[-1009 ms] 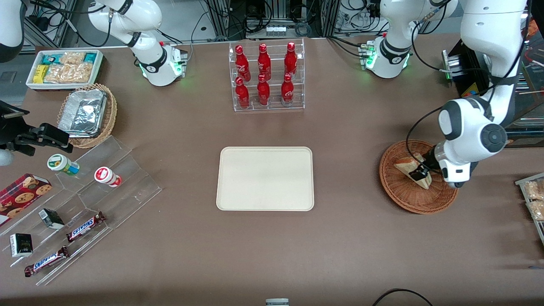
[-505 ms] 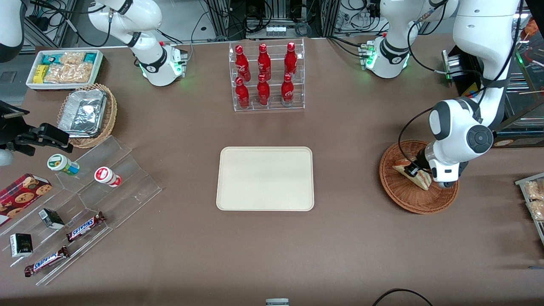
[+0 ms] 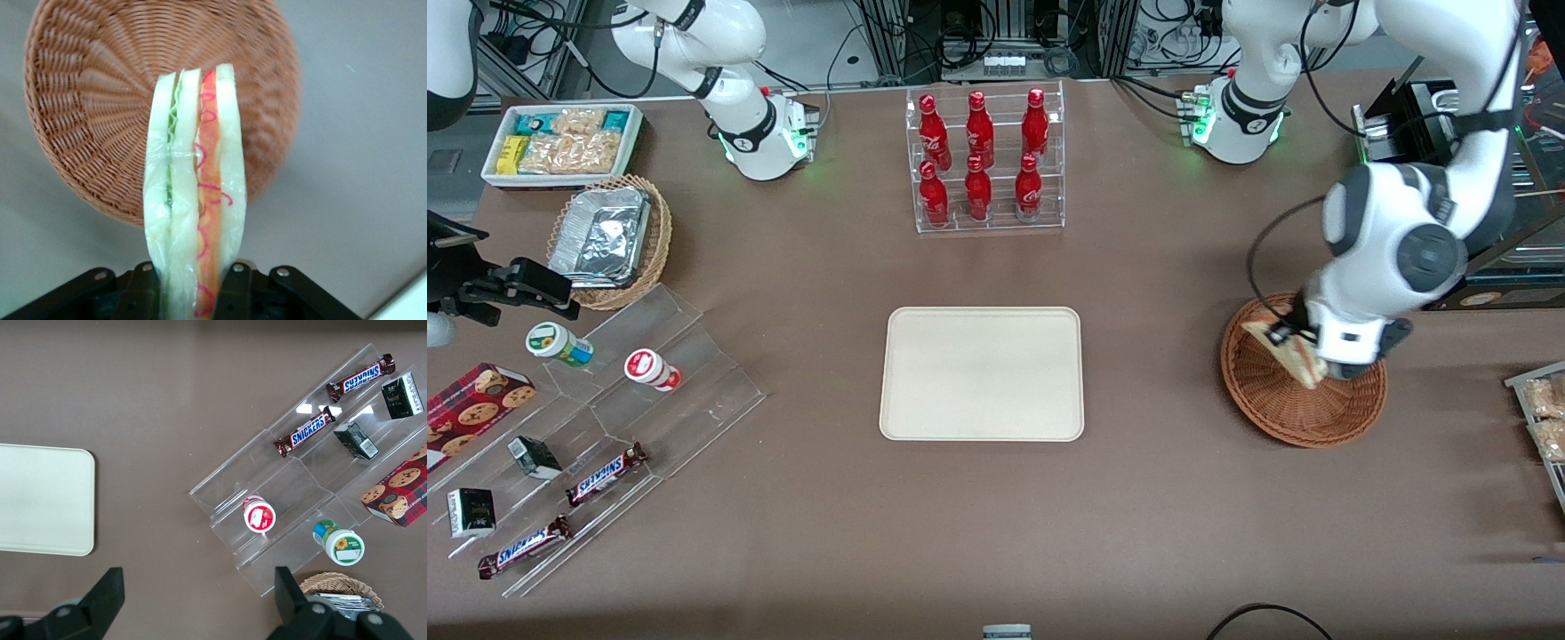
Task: Place sandwich from basket to tray
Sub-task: 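Carry the sandwich with the left gripper over the cream tray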
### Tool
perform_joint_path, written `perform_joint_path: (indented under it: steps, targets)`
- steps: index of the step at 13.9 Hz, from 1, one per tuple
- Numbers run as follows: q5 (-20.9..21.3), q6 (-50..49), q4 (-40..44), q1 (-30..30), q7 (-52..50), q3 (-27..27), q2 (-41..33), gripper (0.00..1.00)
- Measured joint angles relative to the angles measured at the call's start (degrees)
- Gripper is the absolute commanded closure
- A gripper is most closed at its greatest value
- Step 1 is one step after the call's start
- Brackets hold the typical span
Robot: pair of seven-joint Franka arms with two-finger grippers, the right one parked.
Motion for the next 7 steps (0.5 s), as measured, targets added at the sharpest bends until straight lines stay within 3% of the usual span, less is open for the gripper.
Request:
perform_joint_path:
  steps: [3, 7]
  targets:
    - [0.6, -0.5, 4.3, -9.6, -1.1, -0.3, 3.4, 0.78]
    - [-1.4, 3.1, 10.1, -16.2, -1.1, -0.9, 10.8, 0.78]
